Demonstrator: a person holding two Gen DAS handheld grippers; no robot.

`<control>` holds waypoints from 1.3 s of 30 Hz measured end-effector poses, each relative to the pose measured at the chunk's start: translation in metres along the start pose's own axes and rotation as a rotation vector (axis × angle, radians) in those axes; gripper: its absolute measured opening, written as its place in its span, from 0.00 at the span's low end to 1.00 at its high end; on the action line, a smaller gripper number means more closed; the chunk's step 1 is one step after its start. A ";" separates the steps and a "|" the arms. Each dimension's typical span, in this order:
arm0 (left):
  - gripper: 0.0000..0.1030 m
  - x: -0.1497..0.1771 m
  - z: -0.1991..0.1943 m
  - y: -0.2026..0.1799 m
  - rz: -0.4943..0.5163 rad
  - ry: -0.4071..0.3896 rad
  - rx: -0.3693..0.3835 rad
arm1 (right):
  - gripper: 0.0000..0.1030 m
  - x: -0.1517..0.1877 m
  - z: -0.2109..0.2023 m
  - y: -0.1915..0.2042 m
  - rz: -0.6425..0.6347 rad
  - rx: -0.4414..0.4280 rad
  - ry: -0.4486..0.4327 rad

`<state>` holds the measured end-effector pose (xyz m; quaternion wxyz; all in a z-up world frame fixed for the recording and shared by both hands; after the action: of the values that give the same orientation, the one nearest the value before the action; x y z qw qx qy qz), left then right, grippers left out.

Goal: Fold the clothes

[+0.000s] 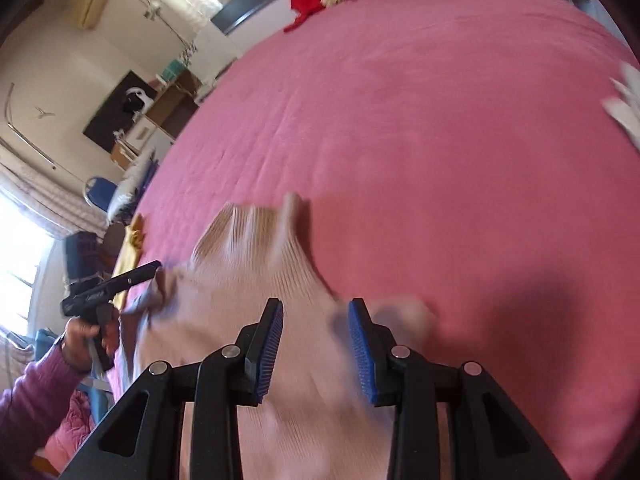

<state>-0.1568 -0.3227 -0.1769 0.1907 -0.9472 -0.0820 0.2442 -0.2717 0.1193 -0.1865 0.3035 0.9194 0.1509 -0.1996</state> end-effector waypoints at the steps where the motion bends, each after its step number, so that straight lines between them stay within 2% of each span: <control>1: 0.77 0.006 -0.005 0.007 0.000 0.003 -0.008 | 0.33 0.014 -0.014 -0.008 0.026 0.000 -0.008; 4: 0.77 0.022 -0.016 0.019 -0.005 0.012 -0.023 | 0.33 0.034 -0.036 -0.028 0.078 0.027 -0.015; 7: 0.77 0.038 -0.026 0.031 -0.010 0.021 -0.038 | 0.36 0.040 -0.038 -0.030 0.076 0.038 -0.025; 10: 0.80 0.040 -0.023 0.021 -0.019 0.037 0.021 | 0.36 0.038 -0.030 -0.023 0.052 0.034 -0.026; 14: 0.80 0.033 -0.003 0.001 0.078 0.076 -0.063 | 0.36 0.027 -0.003 -0.010 -0.005 0.062 0.028; 16: 0.80 0.030 0.002 -0.003 0.113 0.082 -0.088 | 0.34 0.024 0.014 -0.011 -0.016 0.129 0.082; 18: 0.80 0.026 0.005 -0.006 0.131 0.082 -0.112 | 0.23 0.021 0.029 -0.014 -0.010 0.178 0.129; 19: 0.80 0.023 0.007 -0.007 0.134 0.083 -0.128 | 0.10 0.021 0.034 -0.016 0.008 0.197 0.135; 20: 0.80 0.022 0.008 -0.007 0.136 0.087 -0.141 | 0.04 0.020 0.034 -0.014 0.009 0.189 0.125; 21: 0.80 0.021 0.008 -0.007 0.137 0.093 -0.152 | 0.04 0.020 0.034 -0.011 0.007 0.175 0.112; 22: 0.76 0.020 0.008 -0.007 0.138 0.098 -0.164 | 0.03 0.019 0.034 -0.008 0.005 0.160 0.100; 23: 0.68 0.019 0.008 -0.009 0.152 0.098 -0.174 | 0.03 0.020 0.034 -0.006 0.001 0.155 0.094; 24: 0.41 0.018 0.007 -0.012 0.173 0.092 -0.185 | 0.03 0.021 0.031 -0.003 0.009 0.129 0.083; 25: 0.27 0.018 0.005 -0.015 0.185 0.092 -0.178 | 0.03 0.022 0.027 -0.001 0.030 0.095 0.065; 29: 0.23 0.019 -0.007 -0.029 0.244 0.079 -0.168 | 0.03 0.023 -0.001 0.008 0.132 -0.138 -0.038; 32: 0.23 0.018 -0.032 -0.033 0.214 0.020 -0.116 | 0.03 0.025 -0.028 0.027 0.132 -0.262 -0.102; 34: 0.23 0.019 -0.053 -0.031 0.183 -0.027 -0.063 | 0.03 0.028 -0.044 0.039 0.108 -0.305 -0.118; 39: 0.23 0.029 -0.102 -0.032 0.161 -0.164 -0.013 | 0.03 0.053 -0.079 0.080 0.034 -0.396 -0.128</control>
<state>-0.0829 -0.3187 -0.0941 0.1569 -0.9288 -0.0226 0.3350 -0.1719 0.1144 -0.1126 0.4905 0.8296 0.1522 -0.2191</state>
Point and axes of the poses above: each gripper's, at about its wrist camera, not at the fingertips, and z roughly the way its jaws point, y to its left, x to its underside, the point moved 4 cm from there along z, roughly the way its jaws point, and after that the axes turned 5 degrees about -z, right-handed, at the moved point
